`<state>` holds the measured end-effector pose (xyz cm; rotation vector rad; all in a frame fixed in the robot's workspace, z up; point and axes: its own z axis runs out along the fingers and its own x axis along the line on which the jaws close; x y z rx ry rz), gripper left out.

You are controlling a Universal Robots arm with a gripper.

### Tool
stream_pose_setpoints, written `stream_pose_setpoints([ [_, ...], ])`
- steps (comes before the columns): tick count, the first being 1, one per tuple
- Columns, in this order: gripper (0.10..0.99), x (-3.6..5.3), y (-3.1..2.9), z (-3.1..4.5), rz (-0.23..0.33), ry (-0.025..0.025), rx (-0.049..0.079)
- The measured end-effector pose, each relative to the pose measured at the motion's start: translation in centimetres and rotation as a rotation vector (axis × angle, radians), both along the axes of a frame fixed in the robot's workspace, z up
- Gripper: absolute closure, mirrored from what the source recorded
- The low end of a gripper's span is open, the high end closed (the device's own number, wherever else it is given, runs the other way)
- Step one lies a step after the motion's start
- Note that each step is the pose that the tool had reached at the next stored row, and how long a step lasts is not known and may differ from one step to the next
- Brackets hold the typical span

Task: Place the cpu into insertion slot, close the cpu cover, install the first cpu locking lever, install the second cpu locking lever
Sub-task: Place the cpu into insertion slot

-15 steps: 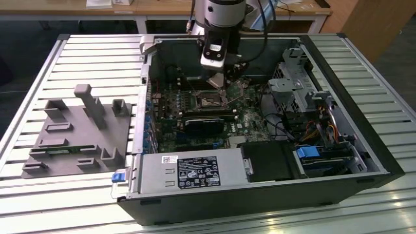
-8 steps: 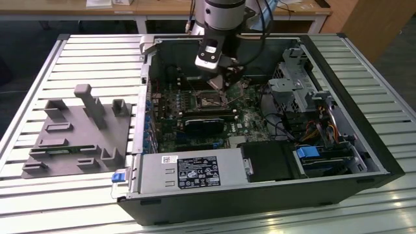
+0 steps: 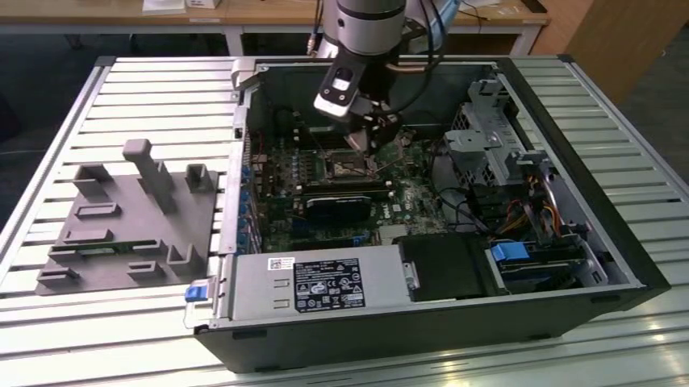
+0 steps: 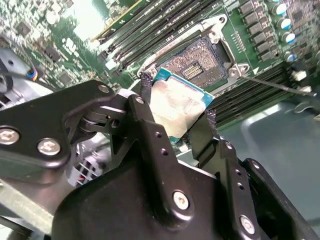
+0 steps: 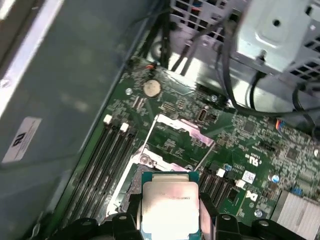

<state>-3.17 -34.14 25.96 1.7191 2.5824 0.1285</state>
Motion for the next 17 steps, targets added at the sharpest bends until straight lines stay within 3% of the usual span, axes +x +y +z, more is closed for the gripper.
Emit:
stream_pose_setpoints([
  [17,0.545,0.00,0.00,-0.83,-0.309,-0.0001,0.000],
])
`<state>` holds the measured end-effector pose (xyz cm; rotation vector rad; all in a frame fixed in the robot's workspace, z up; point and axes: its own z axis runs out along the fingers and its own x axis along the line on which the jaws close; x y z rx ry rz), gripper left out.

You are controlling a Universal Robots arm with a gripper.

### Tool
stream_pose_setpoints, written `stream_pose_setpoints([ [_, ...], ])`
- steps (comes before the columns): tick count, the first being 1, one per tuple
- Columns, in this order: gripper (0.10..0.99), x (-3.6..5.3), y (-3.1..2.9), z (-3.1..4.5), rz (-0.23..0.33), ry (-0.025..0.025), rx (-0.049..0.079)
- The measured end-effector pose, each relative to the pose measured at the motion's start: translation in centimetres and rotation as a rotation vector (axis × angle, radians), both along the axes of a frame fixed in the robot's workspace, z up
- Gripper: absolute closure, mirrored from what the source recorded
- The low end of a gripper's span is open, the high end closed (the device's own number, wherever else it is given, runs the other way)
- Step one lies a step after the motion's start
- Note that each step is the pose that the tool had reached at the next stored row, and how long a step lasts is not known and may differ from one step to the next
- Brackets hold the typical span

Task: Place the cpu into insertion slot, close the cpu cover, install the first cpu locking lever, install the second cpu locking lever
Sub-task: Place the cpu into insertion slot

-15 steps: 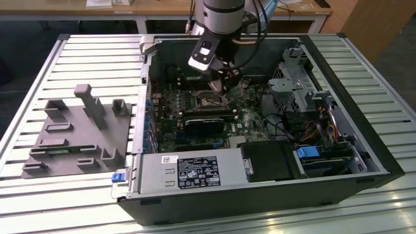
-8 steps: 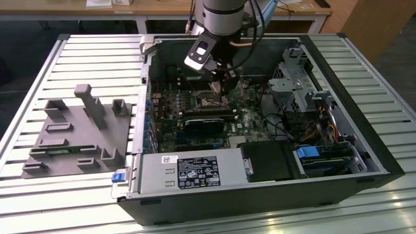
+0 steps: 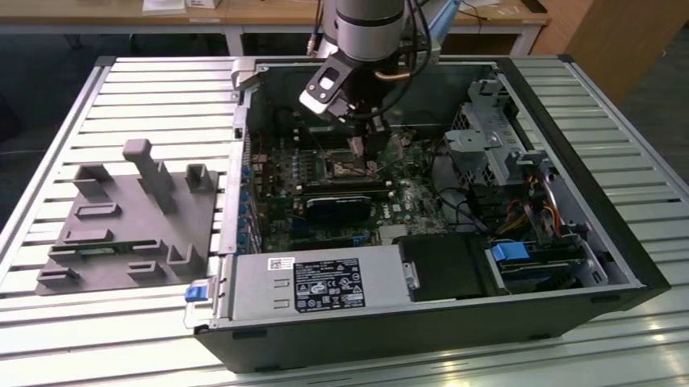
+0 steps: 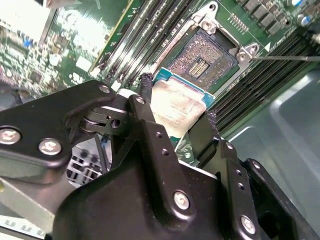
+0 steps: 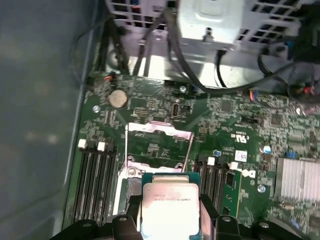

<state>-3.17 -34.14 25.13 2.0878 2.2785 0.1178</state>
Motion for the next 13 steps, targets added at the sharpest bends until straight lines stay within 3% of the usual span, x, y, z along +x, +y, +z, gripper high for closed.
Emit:
stream_pose_setpoints([
  [6,0.545,-0.25,0.16,-0.50,-0.059,0.0001,0.000],
  [13,0.545,-0.91,0.32,-1.28,-0.074,0.0000,0.000],
])
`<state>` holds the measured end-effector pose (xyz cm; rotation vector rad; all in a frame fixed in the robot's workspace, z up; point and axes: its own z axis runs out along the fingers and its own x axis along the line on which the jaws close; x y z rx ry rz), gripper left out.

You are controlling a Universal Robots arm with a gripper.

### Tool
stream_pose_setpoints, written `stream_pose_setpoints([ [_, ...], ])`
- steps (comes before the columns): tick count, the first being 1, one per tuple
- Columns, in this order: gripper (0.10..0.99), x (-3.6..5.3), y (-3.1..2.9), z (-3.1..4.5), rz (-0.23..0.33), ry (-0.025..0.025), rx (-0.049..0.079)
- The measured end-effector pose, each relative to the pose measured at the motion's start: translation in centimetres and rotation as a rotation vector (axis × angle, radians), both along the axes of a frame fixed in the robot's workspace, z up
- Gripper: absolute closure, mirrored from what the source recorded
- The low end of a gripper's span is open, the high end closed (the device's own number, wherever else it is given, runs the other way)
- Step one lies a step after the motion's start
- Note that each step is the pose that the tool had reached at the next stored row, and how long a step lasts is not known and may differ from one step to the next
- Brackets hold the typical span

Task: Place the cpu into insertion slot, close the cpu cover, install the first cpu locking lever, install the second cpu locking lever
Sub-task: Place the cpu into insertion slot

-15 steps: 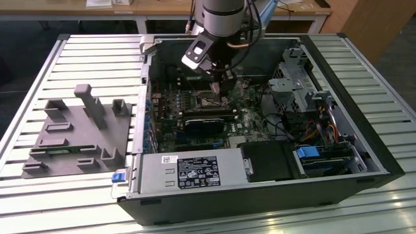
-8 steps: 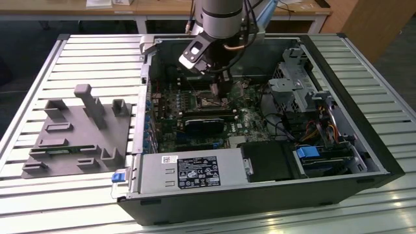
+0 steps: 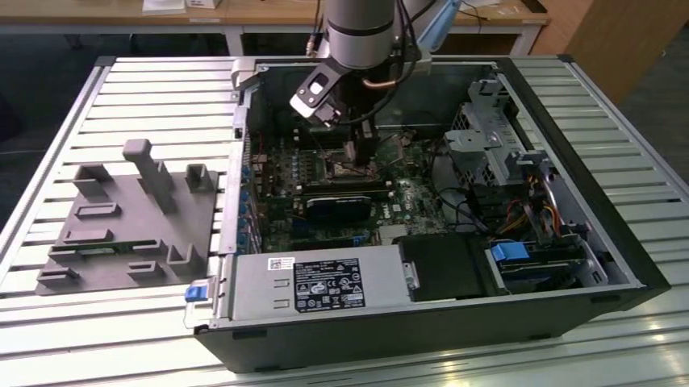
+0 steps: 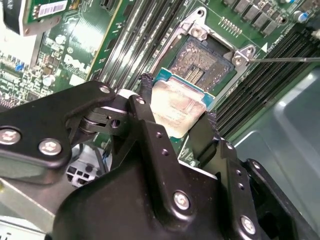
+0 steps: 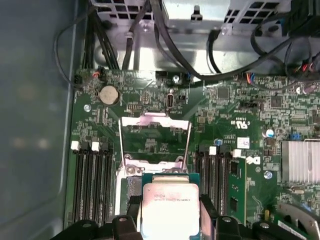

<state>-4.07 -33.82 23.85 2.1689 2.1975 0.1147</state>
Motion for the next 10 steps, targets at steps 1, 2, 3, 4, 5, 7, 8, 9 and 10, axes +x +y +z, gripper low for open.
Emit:
stream_pose_setpoints([
  [1,0.545,-0.15,0.00,-0.12,0.000,0.0000,0.000],
  [2,0.545,-0.29,0.01,-0.21,0.000,0.0000,0.000],
  [3,0.545,-0.42,0.01,-0.30,0.000,0.0000,0.000],
  [4,0.545,-0.55,0.02,-0.38,0.000,0.0000,0.000],
  [5,0.545,-0.64,0.01,-0.46,0.001,0.0001,0.002],
  [7,0.545,-0.68,0.03,-0.63,0.006,0.0000,0.005],
  [8,0.545,-0.70,0.06,-0.72,0.009,-0.0001,0.006],
  [9,0.545,-0.72,0.12,-0.80,0.011,0.0001,0.006],
  [10,0.545,-0.74,0.18,-0.88,0.012,0.0001,0.006],
])
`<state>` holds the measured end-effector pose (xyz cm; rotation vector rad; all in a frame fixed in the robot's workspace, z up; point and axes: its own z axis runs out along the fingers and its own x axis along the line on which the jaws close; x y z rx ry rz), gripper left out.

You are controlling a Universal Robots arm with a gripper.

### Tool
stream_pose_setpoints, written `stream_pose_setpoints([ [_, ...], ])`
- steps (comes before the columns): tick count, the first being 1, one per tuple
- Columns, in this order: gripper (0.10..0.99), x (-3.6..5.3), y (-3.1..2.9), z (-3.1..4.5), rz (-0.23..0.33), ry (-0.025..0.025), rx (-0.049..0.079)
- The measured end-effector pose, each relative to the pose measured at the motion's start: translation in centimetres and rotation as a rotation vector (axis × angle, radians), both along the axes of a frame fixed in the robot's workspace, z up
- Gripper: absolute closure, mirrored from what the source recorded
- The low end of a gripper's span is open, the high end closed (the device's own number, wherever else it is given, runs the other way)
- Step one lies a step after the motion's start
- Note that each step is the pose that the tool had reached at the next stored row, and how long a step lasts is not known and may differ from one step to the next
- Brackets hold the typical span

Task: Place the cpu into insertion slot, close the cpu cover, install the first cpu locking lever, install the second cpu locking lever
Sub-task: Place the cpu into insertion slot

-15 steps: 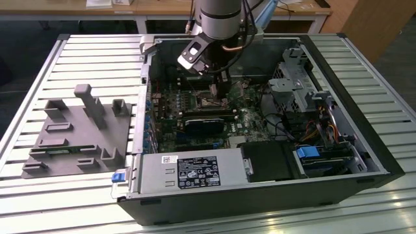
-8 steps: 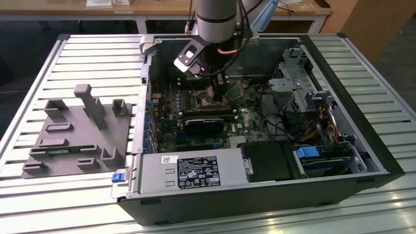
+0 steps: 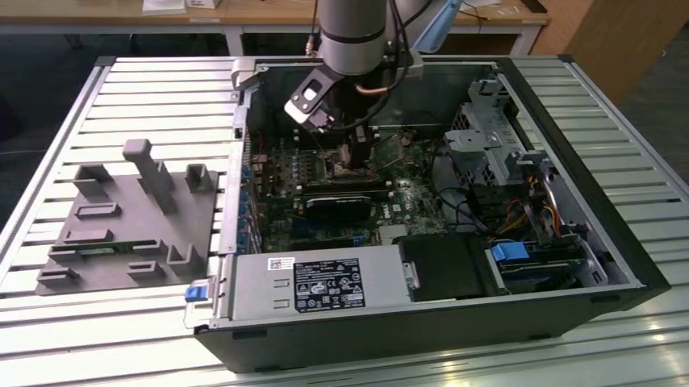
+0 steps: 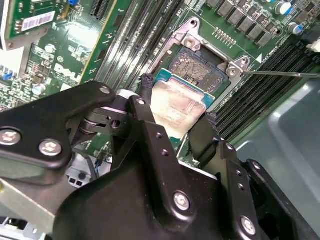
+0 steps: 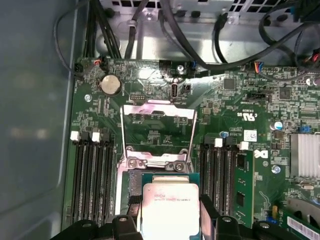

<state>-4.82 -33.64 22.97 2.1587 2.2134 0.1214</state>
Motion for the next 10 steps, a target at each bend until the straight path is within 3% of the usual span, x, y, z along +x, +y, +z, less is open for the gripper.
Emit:
stream_pose_setpoints([
  [10,0.545,-0.10,0.68,-0.36,0.000,-0.0002,0.000],
])
